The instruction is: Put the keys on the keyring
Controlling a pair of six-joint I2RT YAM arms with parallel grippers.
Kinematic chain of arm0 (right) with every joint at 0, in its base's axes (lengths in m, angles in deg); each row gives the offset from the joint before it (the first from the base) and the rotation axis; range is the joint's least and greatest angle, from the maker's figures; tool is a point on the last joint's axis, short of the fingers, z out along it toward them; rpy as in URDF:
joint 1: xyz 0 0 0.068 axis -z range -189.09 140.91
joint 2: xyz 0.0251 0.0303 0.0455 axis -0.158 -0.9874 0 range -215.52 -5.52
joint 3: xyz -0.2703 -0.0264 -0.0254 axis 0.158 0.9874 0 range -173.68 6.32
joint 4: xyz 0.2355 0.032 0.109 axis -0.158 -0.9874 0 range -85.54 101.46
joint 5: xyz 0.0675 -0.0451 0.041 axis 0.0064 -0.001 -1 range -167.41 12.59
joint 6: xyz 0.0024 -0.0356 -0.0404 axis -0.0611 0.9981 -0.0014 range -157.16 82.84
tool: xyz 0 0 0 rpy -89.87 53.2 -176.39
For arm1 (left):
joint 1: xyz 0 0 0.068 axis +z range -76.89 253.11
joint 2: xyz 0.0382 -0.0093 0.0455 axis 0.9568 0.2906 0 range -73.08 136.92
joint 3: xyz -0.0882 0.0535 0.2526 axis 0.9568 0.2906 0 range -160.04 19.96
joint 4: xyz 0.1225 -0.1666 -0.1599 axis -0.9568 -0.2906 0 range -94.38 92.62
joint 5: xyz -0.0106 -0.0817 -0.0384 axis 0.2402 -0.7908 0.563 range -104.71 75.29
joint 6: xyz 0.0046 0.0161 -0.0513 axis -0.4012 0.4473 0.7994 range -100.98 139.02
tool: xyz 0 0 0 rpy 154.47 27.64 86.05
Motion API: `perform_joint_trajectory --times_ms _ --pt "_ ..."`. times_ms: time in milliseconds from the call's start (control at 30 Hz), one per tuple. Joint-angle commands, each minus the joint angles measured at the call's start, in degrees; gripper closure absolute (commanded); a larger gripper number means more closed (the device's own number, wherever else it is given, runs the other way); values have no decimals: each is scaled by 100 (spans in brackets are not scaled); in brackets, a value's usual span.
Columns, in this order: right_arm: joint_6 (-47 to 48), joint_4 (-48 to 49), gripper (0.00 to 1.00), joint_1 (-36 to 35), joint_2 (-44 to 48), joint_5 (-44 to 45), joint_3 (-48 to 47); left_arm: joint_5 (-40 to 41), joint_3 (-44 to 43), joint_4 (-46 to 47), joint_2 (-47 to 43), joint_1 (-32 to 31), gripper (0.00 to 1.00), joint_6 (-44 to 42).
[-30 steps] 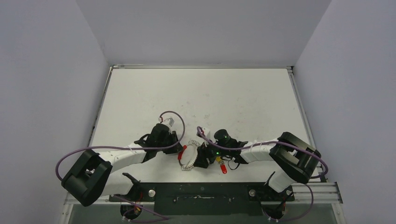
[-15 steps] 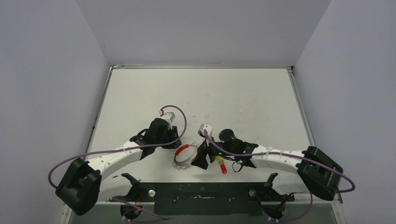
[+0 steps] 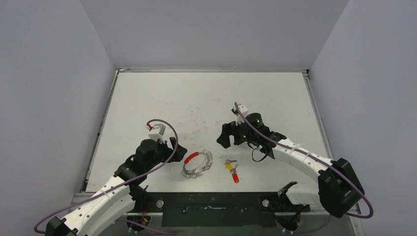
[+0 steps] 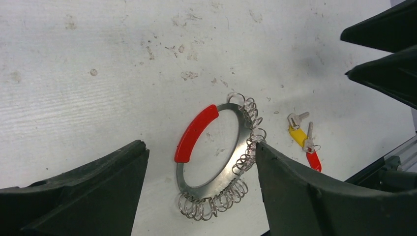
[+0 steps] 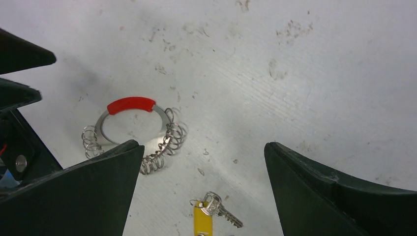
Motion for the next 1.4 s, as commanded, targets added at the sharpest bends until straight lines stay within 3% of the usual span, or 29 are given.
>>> perform_joint_trajectory --times_ms 0,167,367,467,933,1200,1367 --pt "-541 -295 0 210 -495 -492 -59 -55 226 55 -353 65 23 493" --pt "-876 424 0 228 -794 -1138 248 -510 426 448 -145 75 31 992" --pt "-1005 1009 2 134 -1314 -1743 307 -1271 217 1367 1137 22 44 1290" --pt "-1063 1201 8 58 -1609 -1934 228 -1420 -83 1396 1781 -95 47 1190" --pt "-1202 1570 31 -469 -2762 -2147 -312 -759 -521 924 3105 -458 55 1064" --pt "-1809 2331 57 -682 -2345 -2581 -83 -374 -485 734 3723 -461 65 1191" --pt "-2138 2902 60 -827 -2071 -3091 -18 -327 -490 782 4102 -455 73 1212"
